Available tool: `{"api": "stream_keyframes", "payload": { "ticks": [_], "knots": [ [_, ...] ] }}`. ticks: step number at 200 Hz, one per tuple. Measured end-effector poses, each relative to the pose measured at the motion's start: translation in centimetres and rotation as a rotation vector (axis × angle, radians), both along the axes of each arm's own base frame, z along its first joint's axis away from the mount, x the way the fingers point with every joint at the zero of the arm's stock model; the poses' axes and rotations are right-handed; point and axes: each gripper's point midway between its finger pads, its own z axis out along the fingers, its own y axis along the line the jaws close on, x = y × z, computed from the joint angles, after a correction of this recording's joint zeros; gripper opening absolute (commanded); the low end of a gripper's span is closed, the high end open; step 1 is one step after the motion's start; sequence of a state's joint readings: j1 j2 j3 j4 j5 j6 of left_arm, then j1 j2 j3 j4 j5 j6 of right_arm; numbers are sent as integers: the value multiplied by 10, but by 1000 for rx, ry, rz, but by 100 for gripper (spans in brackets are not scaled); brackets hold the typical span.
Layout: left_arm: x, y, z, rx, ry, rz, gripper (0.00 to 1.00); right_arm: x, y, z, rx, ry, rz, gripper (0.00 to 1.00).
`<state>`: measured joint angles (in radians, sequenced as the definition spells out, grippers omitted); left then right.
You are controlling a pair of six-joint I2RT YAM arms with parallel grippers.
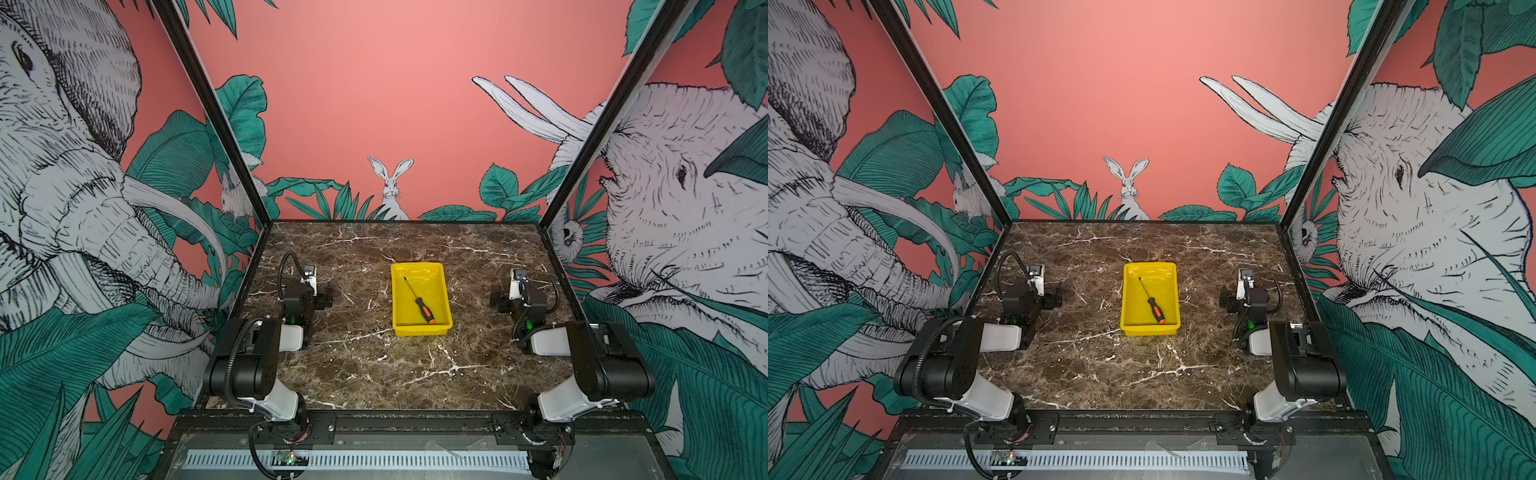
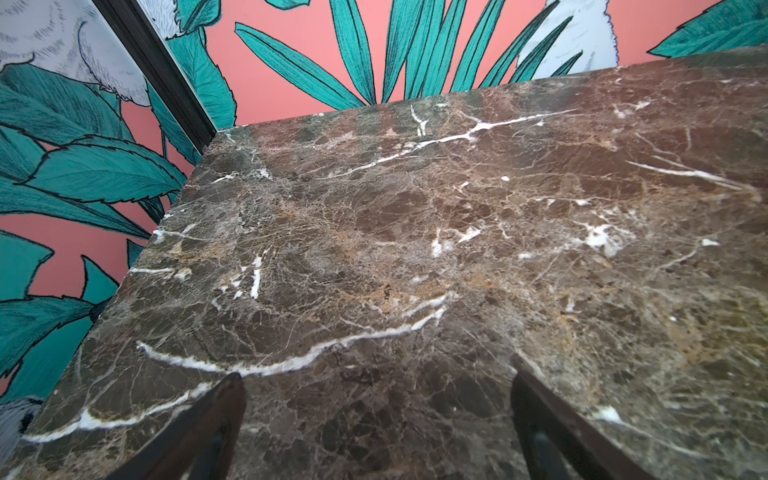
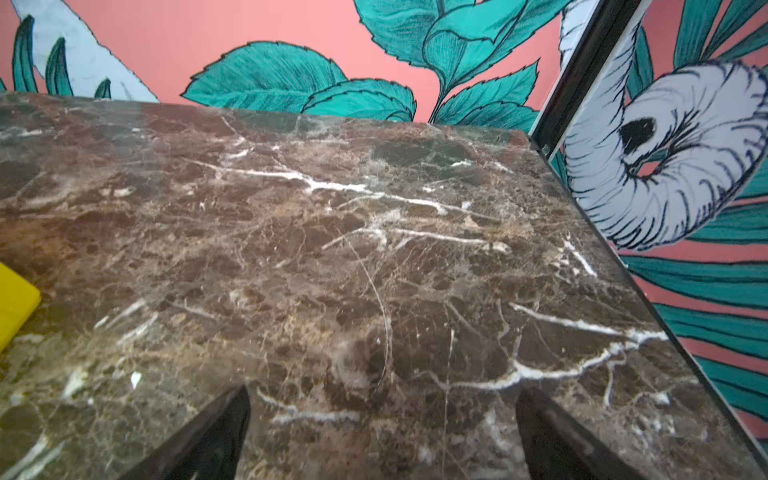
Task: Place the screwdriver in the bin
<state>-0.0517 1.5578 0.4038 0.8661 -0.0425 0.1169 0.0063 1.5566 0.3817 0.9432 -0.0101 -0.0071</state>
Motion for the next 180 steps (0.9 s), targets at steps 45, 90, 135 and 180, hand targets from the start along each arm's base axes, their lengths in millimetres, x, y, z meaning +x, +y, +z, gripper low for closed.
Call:
{"api": "stream_keyframes", "payload": {
  "ticks": [45,90,135,180],
  "knots": [
    [0,0,0,0,0,0,100,-6,5,-12,8,48,31,99],
    [0,0,0,0,0,0,100,-6,5,-14,6,56,29,99],
    [0,0,0,0,0,0,100,-6,5,-13,7,51,30,99],
    [0,0,0,0,0,0,100,-18,2,-16,5,23,14,99]
  ]
}}
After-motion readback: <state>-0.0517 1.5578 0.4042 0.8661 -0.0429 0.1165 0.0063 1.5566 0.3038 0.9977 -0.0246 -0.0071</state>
